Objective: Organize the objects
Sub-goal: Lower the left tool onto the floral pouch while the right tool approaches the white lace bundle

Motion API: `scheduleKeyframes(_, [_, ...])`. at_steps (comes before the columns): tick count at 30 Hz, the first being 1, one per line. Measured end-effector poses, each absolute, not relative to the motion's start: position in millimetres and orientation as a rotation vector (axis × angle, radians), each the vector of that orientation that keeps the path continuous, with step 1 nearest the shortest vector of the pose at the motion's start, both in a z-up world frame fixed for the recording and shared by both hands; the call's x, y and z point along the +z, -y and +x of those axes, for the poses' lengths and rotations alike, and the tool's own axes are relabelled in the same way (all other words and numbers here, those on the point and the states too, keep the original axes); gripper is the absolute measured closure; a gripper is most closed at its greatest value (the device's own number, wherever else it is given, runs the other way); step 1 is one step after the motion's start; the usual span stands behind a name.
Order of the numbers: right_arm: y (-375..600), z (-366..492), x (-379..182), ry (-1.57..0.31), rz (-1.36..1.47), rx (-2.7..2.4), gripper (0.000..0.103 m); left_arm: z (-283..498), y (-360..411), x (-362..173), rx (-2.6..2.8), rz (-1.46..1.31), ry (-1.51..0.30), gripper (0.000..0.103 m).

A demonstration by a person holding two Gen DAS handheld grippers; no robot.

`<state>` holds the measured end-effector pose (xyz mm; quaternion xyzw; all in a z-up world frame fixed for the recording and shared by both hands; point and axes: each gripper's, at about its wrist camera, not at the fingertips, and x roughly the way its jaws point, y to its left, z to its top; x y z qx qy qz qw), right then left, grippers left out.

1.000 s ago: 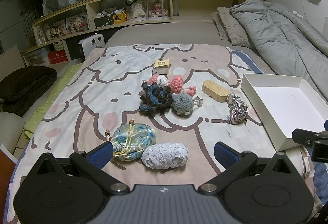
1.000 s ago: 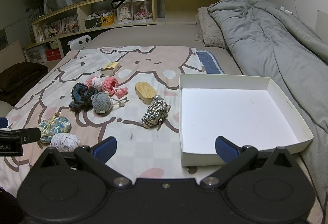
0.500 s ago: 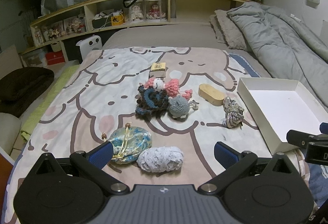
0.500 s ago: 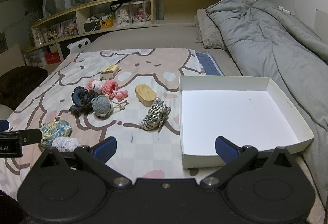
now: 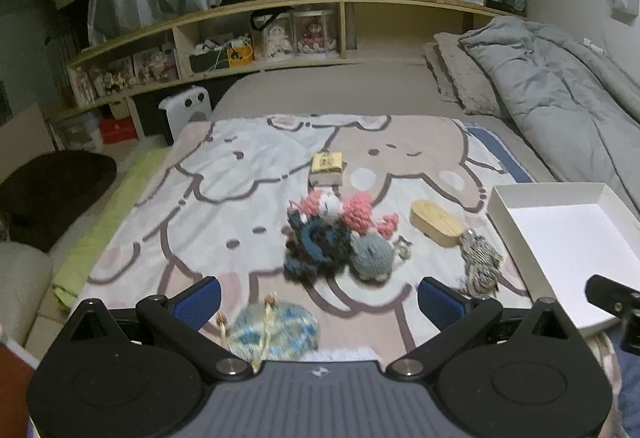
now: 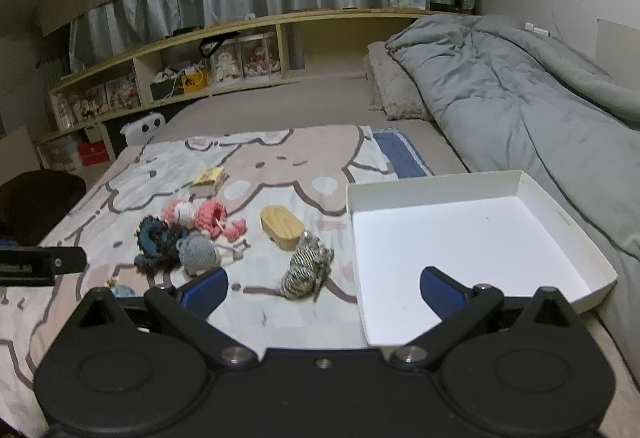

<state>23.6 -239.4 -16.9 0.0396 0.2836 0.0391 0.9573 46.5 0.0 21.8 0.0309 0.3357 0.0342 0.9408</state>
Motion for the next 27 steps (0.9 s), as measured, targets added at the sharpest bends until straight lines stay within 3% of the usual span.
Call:
scheduleKeyframes(14, [201.2, 60.9, -9.5, -0.585, 0.138, 0.136, 0.000, 100.2, -36.3, 24.1, 0.125, 0.026, -0.668, 0.000])
scheduleKeyframes(27, [123.0, 78.8, -62.2, -0.784, 0.125, 0.311, 0.000, 98.2, -80.8, 1.1, 0.222, -0.086, -0.754, 0.000])
